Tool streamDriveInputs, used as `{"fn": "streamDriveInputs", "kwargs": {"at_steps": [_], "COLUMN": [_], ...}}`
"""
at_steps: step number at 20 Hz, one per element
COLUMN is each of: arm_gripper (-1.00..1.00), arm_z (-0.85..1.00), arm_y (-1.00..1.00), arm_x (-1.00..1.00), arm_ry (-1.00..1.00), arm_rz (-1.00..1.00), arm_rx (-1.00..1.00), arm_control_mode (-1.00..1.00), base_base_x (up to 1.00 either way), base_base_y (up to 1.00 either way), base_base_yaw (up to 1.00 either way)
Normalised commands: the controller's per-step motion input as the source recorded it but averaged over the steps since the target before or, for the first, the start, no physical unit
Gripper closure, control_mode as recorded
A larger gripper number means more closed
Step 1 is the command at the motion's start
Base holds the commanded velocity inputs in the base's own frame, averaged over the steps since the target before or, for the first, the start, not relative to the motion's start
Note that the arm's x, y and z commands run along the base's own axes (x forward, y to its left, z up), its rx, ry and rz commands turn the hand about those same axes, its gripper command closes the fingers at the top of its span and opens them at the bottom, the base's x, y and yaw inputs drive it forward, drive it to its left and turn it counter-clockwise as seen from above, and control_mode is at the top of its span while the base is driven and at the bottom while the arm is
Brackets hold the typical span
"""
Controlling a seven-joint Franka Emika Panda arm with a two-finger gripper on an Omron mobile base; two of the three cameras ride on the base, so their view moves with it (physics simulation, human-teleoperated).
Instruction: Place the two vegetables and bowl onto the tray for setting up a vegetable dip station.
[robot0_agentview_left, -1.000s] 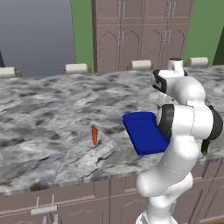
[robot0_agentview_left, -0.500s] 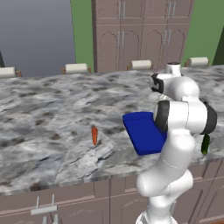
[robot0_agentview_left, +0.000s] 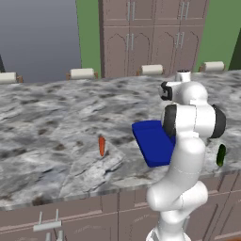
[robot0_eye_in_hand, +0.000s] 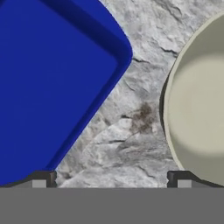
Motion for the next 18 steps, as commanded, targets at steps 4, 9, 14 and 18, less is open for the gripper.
{"fn": "streamDriveInputs", "kwargs": {"at_steps": [4,9,14,18], "arm_gripper": [-1.00,-1.00,-1.00,-1.00], "arm_z": [-0.15,-0.20,-0.18,-0.11], "arm_y": [-0.09,0.00,-0.02,-0.06], "arm_x": [0.11,0.15,0.21,0.18], "arm_ry": [0.01,0.01,0.02,0.00], "arm_rz": [0.01,0.01,0.01,0.04], "arm_rx": [-0.01,-0.02,-0.06,-0.04], "arm_control_mode": [-1.00,-1.00,-1.00,-1.00], "base_base_x": [0.00,0.00,0.00,0.00], "base_base_y": [0.00,0.00,0.00,0.00], "base_base_yaw": [0.00,0.00,0.00,0.00]}}
